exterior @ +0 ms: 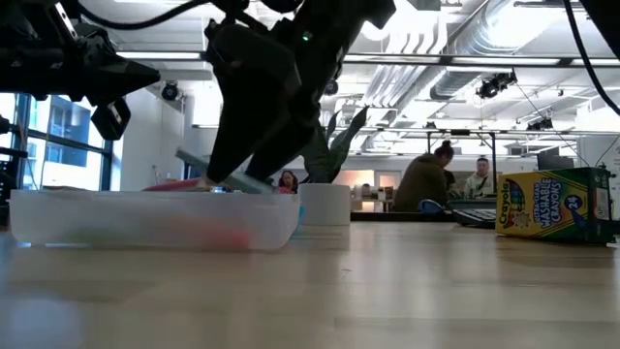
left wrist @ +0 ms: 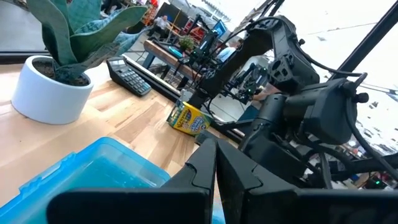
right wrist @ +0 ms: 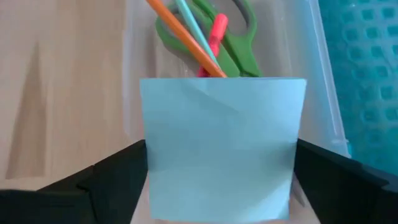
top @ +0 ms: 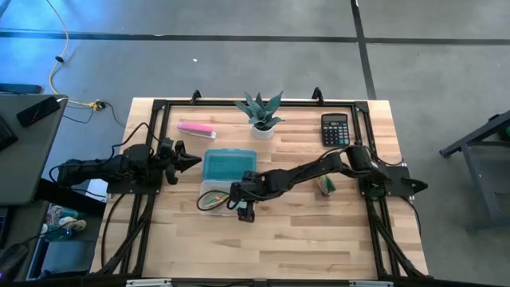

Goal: Pack school essentials
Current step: Put the blue sticky note into the blue supply box, then put the yellow crayon box into the blue supply box

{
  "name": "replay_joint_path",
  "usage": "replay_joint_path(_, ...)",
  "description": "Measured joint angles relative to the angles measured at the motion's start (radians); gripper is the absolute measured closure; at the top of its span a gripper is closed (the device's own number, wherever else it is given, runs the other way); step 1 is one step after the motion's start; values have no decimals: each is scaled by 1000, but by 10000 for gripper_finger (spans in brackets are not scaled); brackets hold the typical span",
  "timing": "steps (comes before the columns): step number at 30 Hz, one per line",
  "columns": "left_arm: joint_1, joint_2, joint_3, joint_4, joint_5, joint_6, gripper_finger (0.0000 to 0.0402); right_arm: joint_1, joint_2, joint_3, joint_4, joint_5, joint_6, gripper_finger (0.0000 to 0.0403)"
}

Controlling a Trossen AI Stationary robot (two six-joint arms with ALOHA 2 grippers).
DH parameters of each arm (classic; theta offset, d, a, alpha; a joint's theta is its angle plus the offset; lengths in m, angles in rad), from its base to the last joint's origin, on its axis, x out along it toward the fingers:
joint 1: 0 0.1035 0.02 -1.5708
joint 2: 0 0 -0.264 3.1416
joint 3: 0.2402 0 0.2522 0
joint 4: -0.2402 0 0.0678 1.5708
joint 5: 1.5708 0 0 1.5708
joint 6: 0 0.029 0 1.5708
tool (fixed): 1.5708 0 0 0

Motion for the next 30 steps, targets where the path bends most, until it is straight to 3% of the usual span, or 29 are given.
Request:
replay_joint_path(3, 0, 0, 0, 0, 0, 0, 398, -10, 0, 0, -2, -36, 24, 7)
replay_joint_path(12, 0, 0, 0, 0, 0, 0, 398, -53, -47, 0, -35, -67, 105, 4)
replay_joint_path(30, 0, 0, 0, -1, 0, 0, 398, -118, -250, 1, -300, 252, 385, 4)
